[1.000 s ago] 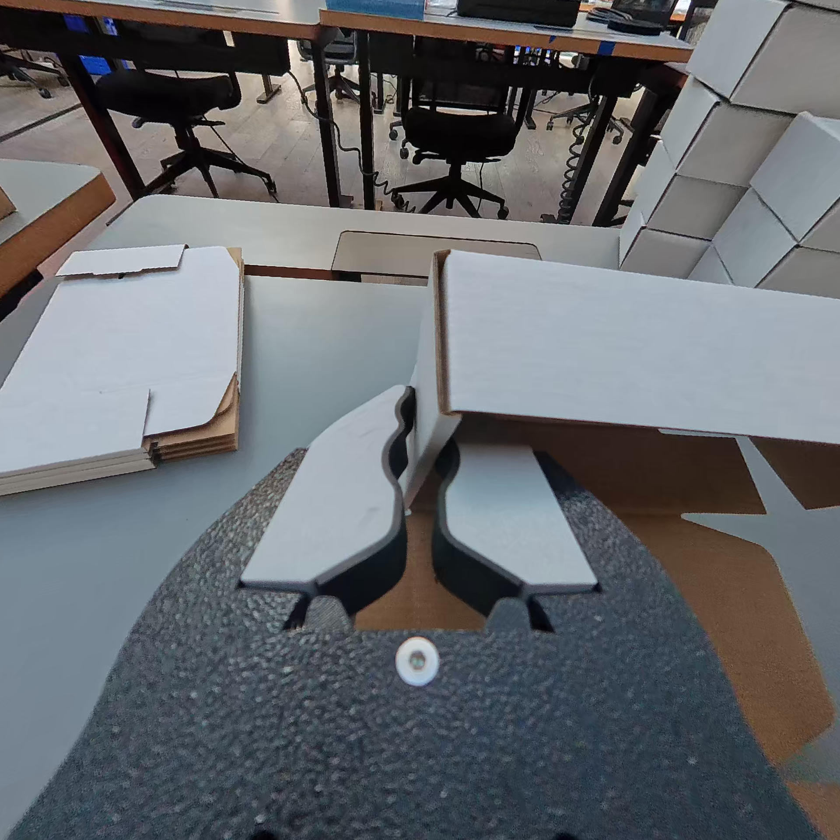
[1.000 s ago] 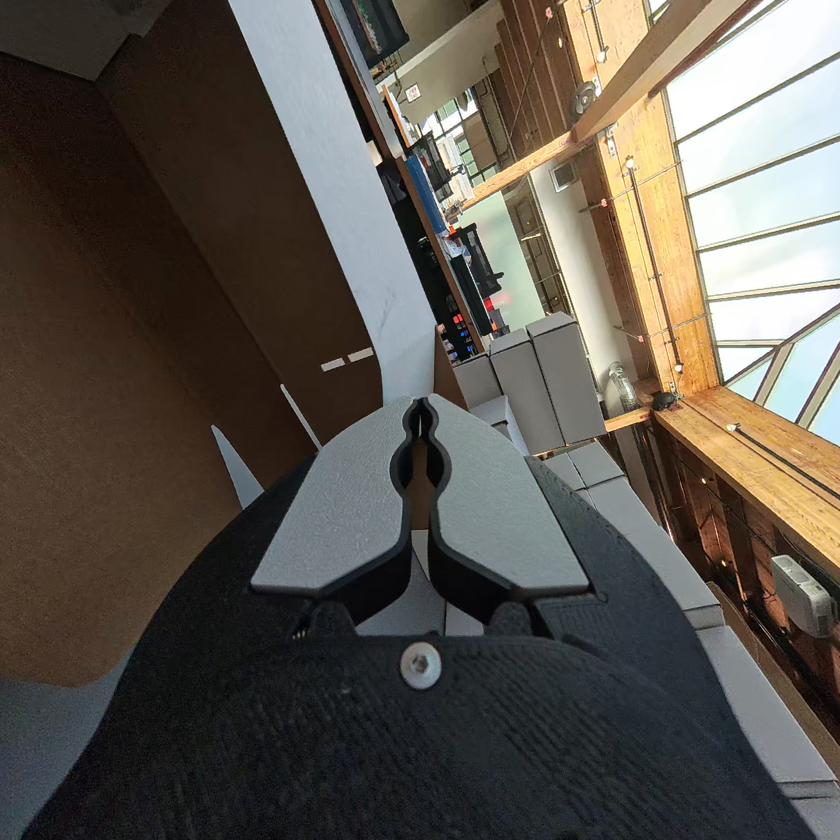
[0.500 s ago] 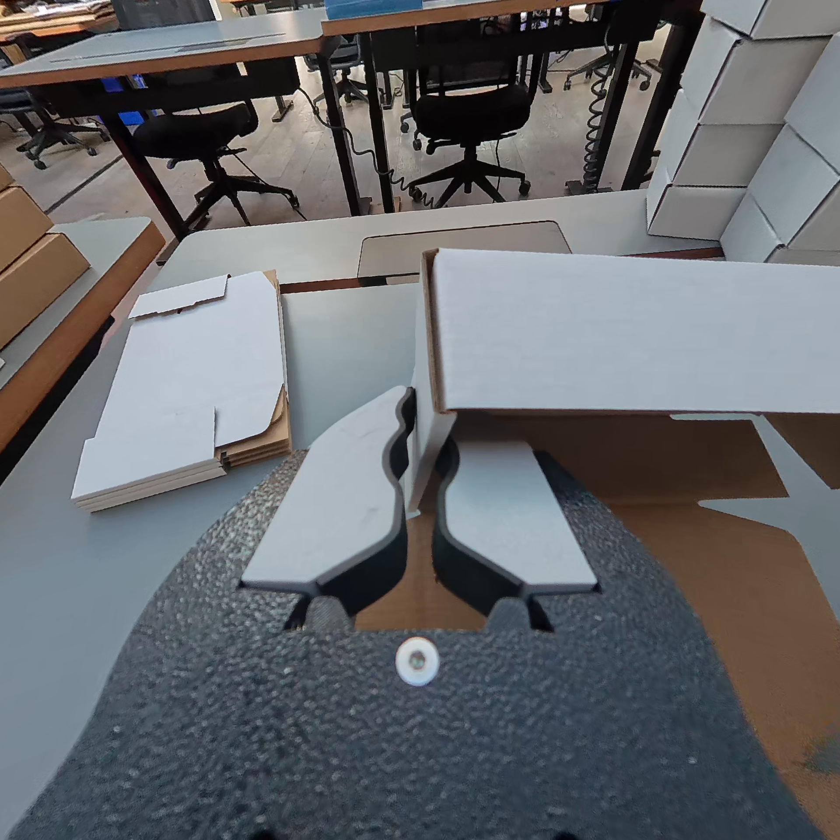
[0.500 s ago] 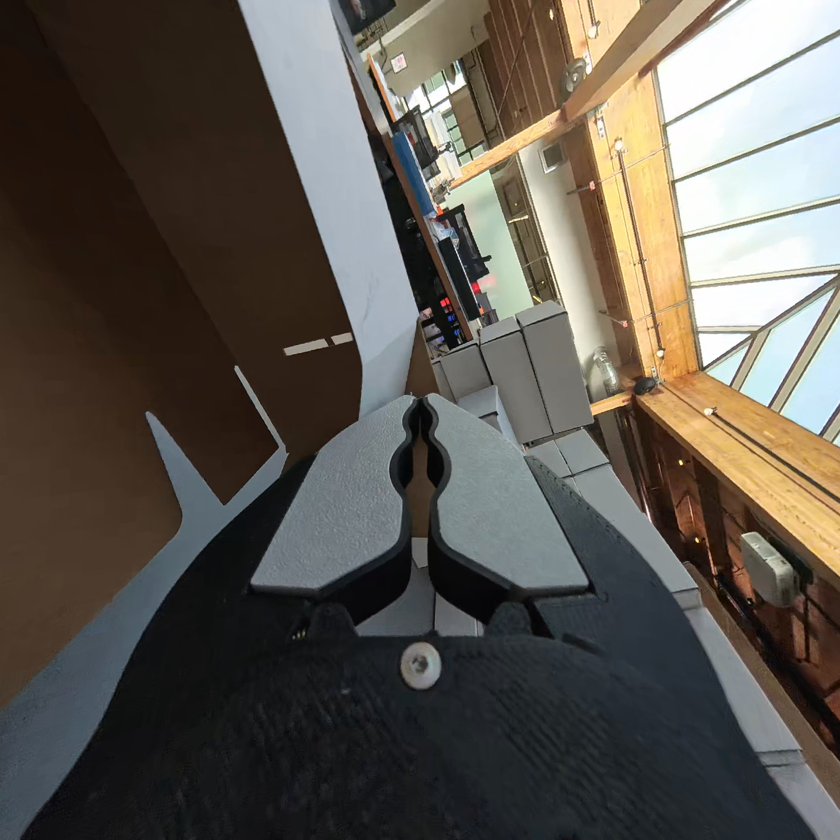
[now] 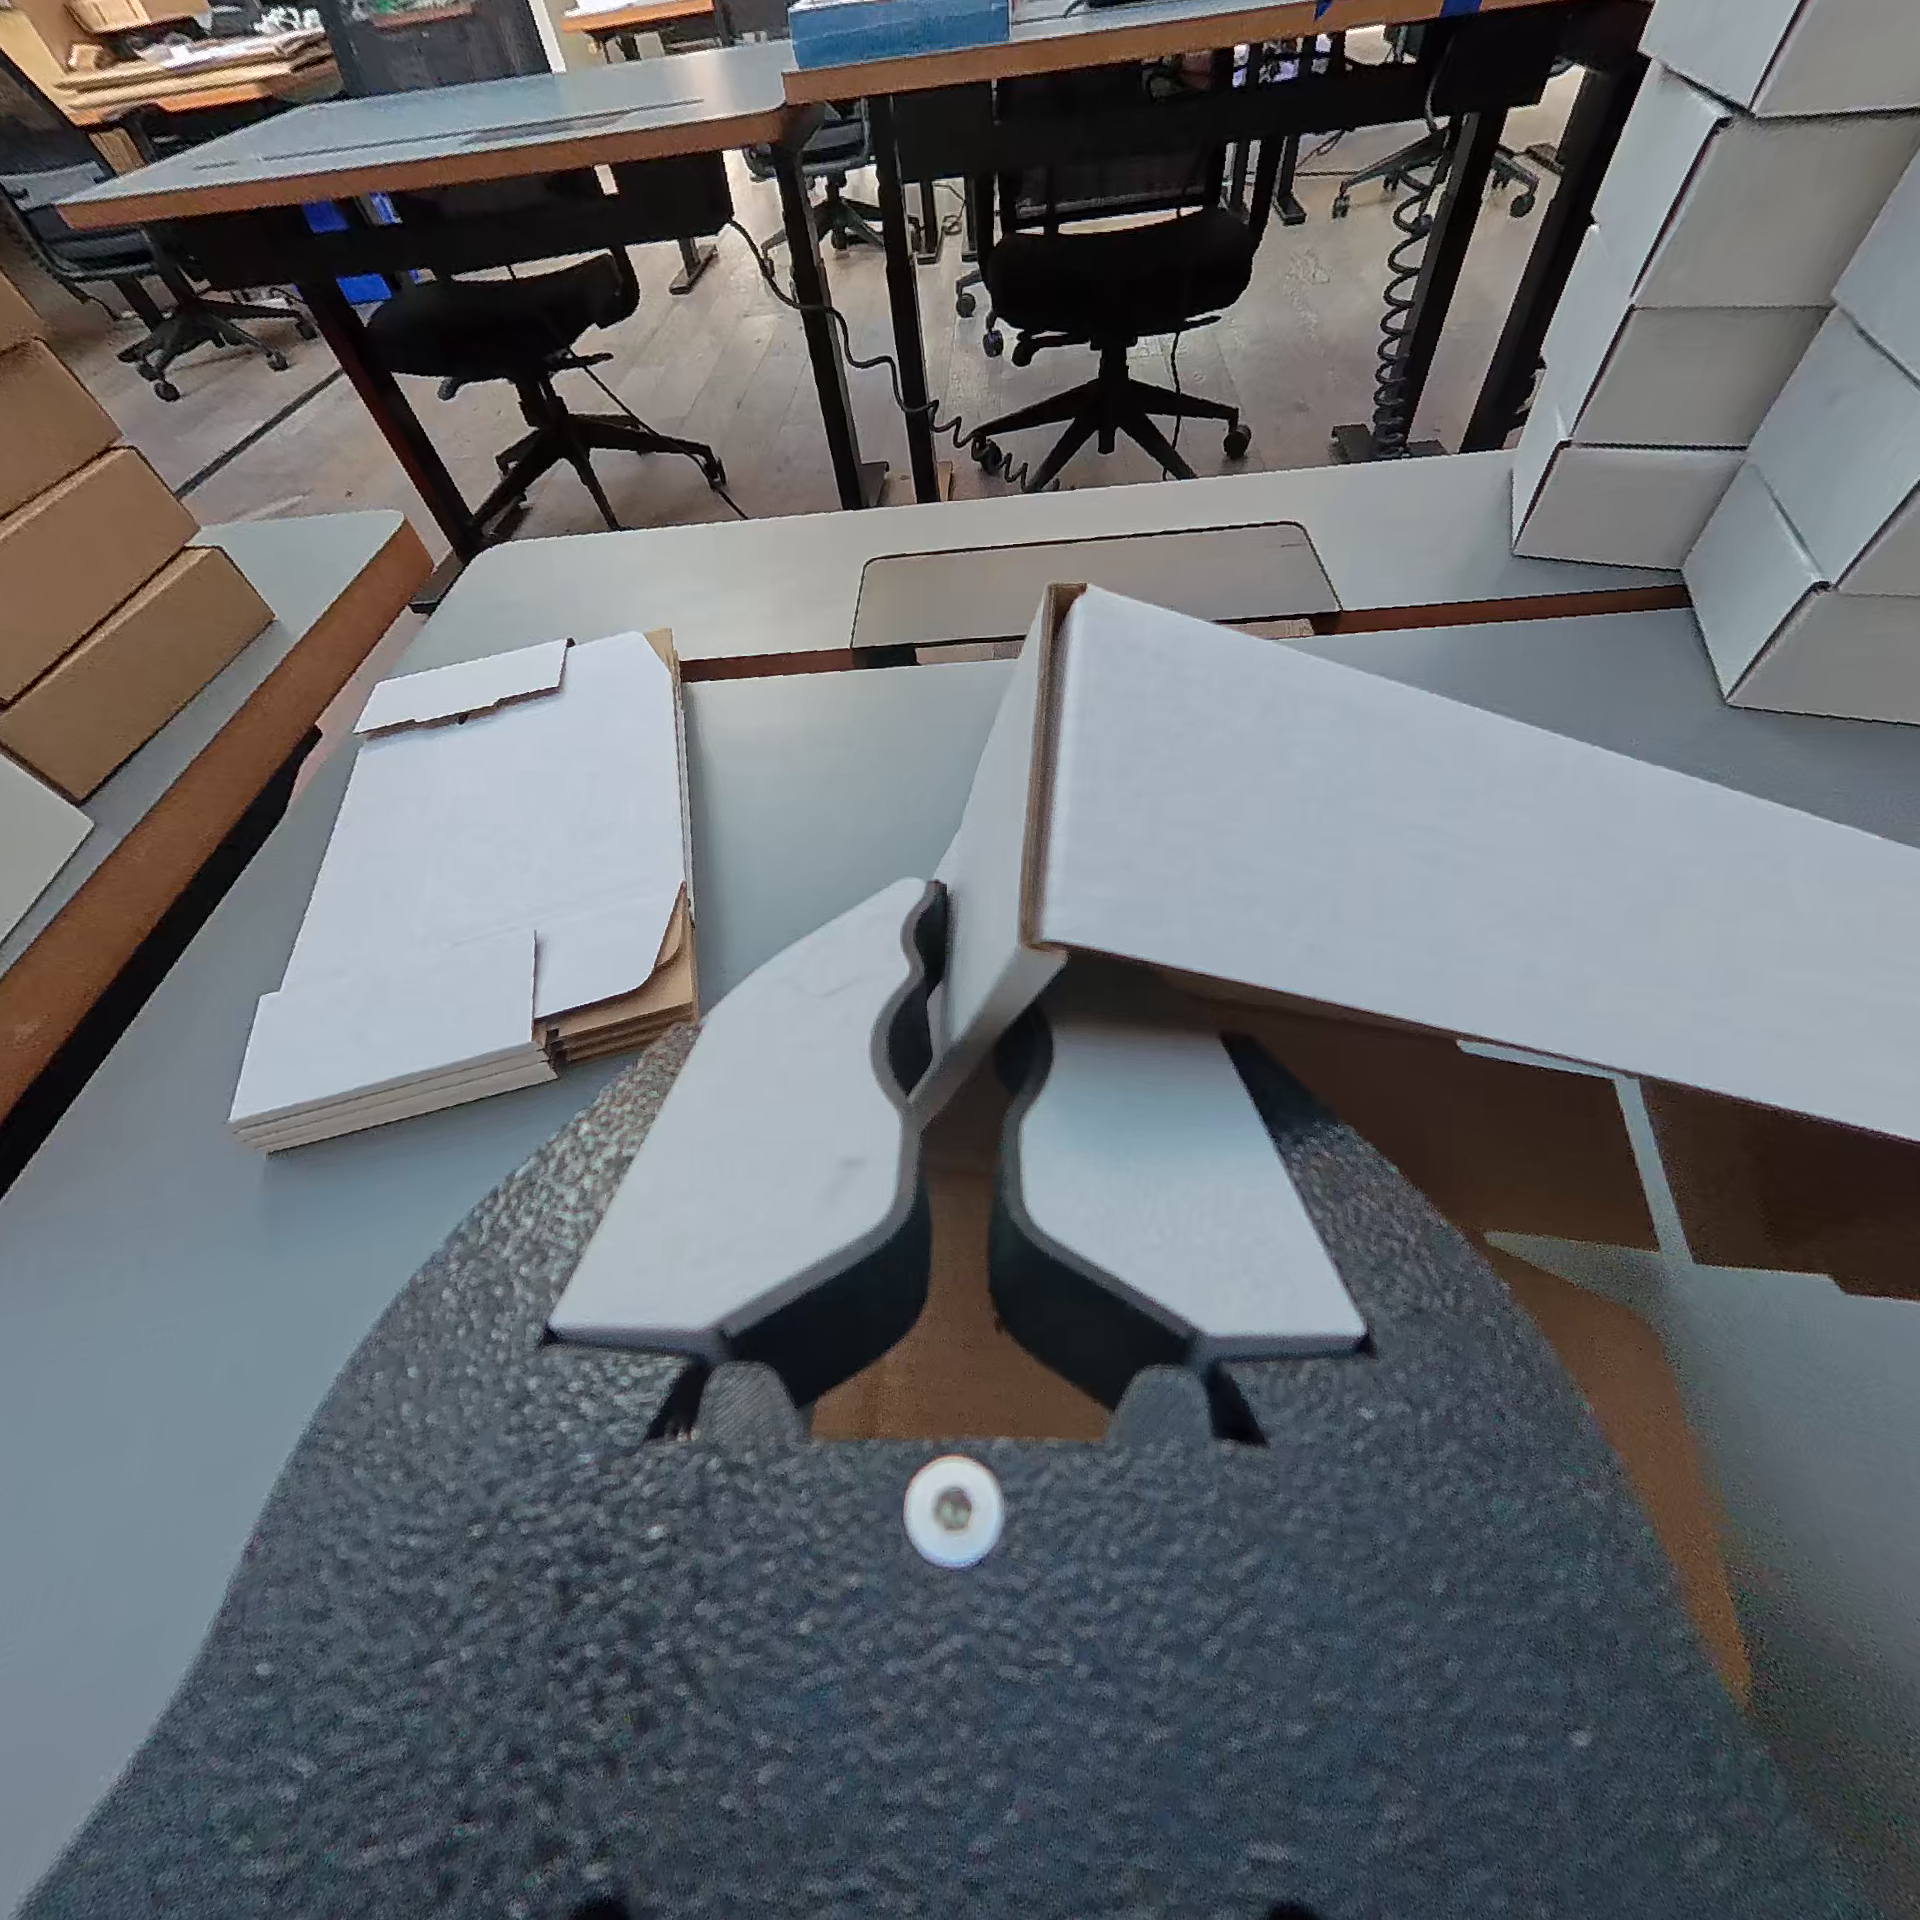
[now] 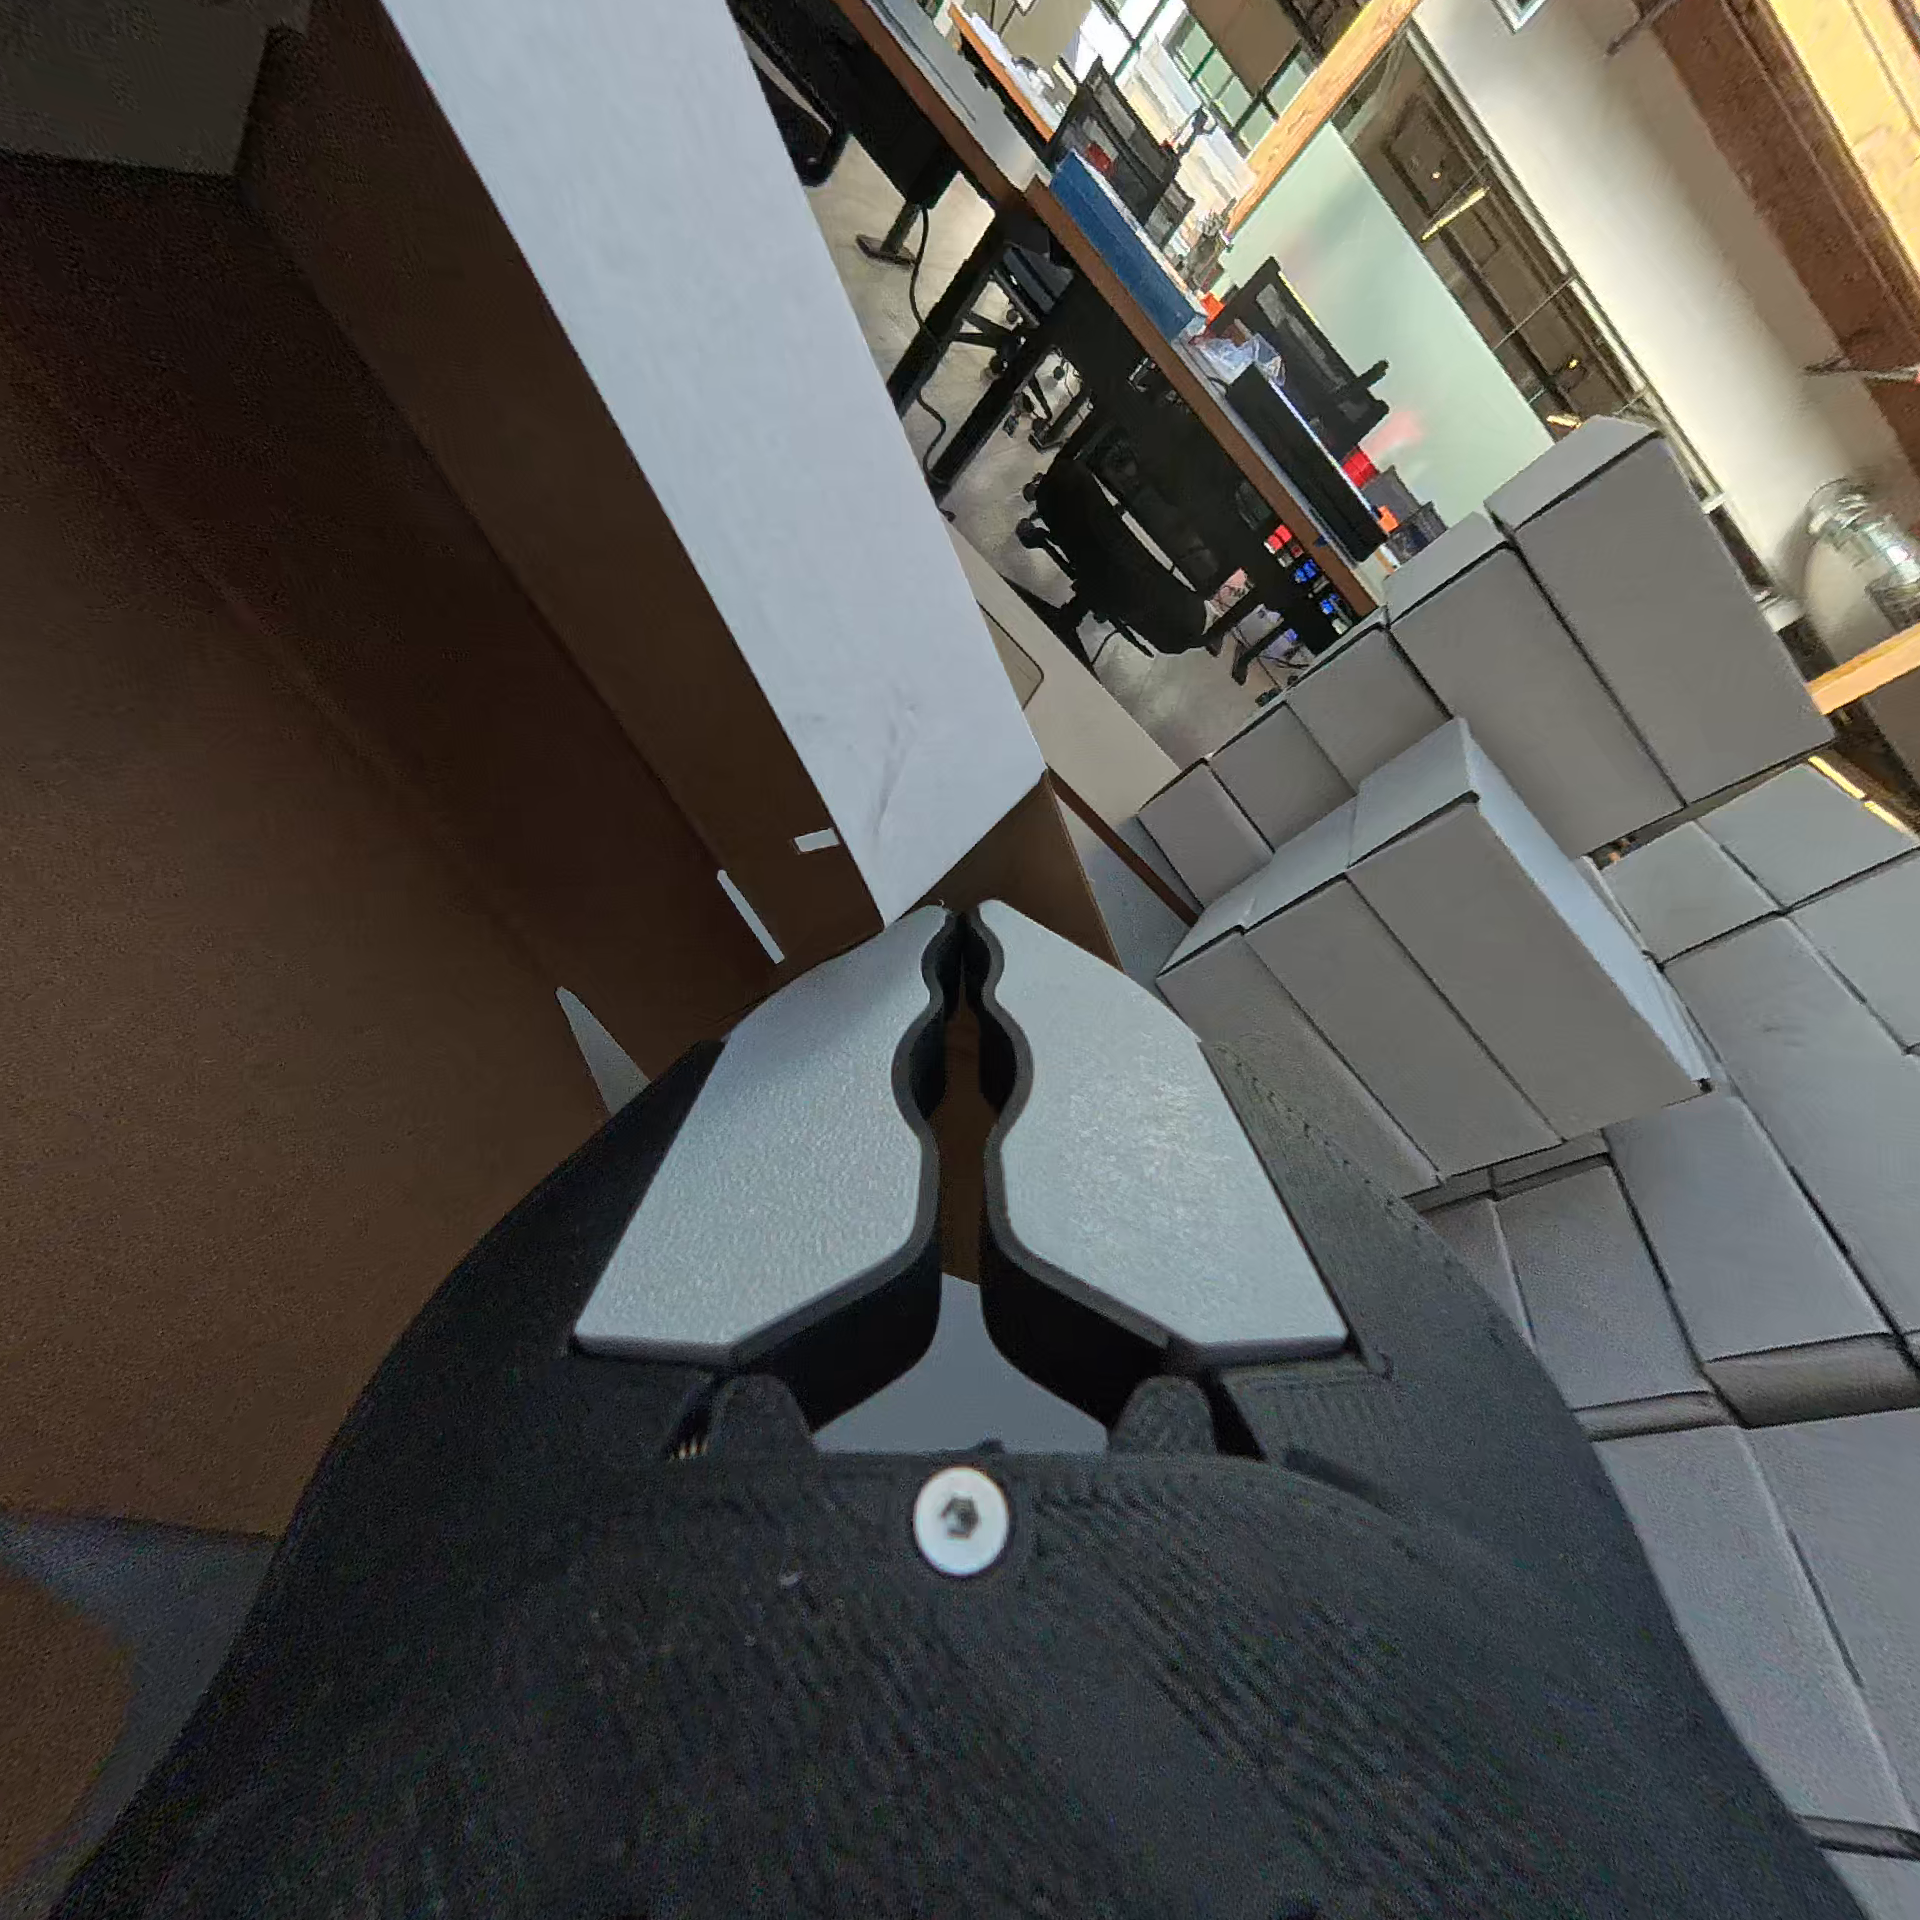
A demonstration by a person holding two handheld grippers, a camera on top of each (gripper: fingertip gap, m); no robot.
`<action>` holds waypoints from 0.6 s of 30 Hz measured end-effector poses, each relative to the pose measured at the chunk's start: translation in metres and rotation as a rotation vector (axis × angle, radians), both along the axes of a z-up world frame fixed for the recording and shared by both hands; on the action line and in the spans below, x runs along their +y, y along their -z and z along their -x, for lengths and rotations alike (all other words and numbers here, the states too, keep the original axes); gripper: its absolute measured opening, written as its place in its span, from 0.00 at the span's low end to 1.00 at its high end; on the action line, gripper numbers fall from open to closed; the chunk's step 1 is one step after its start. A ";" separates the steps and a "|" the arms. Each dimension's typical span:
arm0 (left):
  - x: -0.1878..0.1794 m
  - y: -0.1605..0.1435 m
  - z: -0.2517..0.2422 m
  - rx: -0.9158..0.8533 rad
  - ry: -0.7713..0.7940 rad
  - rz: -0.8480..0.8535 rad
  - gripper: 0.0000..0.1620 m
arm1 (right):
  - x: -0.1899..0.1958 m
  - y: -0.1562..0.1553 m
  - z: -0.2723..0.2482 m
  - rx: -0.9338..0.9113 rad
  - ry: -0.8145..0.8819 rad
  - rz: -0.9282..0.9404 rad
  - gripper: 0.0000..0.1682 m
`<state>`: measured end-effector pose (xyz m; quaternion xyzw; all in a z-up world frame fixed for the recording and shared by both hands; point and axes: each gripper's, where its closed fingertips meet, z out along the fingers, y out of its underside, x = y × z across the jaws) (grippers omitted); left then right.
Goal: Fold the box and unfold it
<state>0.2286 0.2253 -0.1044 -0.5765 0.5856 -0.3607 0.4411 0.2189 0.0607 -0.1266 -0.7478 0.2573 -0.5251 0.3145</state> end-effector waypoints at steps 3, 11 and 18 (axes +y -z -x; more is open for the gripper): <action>0.004 0.002 0.003 0.005 -0.005 -0.013 0.04 | 0.001 -0.010 0.005 -0.057 -0.010 -0.148 0.00; 0.001 0.005 0.006 -0.016 -0.010 0.032 0.03 | -0.015 -0.020 0.006 -0.182 0.052 0.138 0.00; 0.007 -0.008 0.005 -0.061 -0.031 0.047 0.03 | -0.012 -0.036 0.019 -0.207 0.033 -0.013 0.00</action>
